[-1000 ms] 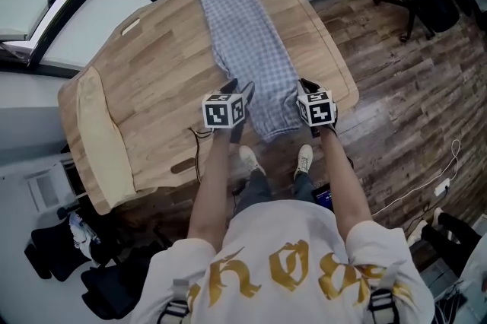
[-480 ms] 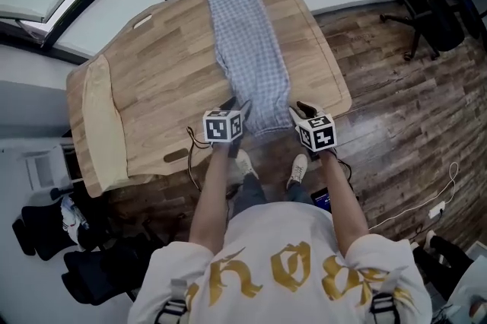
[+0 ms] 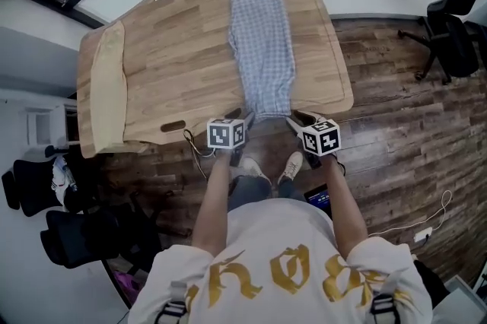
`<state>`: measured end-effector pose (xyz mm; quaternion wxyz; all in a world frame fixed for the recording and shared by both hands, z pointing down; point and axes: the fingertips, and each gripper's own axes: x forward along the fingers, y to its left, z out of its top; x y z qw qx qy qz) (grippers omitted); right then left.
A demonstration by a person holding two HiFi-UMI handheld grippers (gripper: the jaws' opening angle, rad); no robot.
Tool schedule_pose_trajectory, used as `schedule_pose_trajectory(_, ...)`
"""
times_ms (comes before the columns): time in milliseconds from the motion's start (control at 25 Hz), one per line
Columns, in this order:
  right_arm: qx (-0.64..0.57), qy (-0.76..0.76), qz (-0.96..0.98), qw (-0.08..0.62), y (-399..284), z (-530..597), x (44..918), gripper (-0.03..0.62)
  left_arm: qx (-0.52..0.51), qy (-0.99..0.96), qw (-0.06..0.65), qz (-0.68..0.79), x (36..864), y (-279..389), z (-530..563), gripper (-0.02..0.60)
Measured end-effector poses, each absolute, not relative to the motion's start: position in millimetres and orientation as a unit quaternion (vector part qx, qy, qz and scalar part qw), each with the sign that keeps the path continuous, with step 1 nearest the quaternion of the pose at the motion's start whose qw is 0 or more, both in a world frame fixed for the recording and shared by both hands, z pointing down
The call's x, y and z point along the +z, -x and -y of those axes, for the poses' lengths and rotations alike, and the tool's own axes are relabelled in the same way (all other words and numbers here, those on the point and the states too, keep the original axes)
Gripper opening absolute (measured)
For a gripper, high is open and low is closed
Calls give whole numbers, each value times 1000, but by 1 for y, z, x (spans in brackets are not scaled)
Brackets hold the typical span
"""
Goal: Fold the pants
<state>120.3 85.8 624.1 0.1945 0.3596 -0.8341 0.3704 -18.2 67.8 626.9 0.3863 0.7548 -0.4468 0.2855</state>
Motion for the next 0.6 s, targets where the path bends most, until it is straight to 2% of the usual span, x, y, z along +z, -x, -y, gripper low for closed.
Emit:
schedule_pose_trajectory(320,441,-358,809,151,-114,-103,642,215,208,-722,504,425,657,18,-91,218)
schedule_pose_trajectory(520,490,-379,782,70,-111,-97,640,238,10,-657,621,428,663,11,-76,255)
schedule_pose_trajectory(600,487,-385,781,63,-109,-96,638,238,-40,-628,649,427,670,17,-69,256)
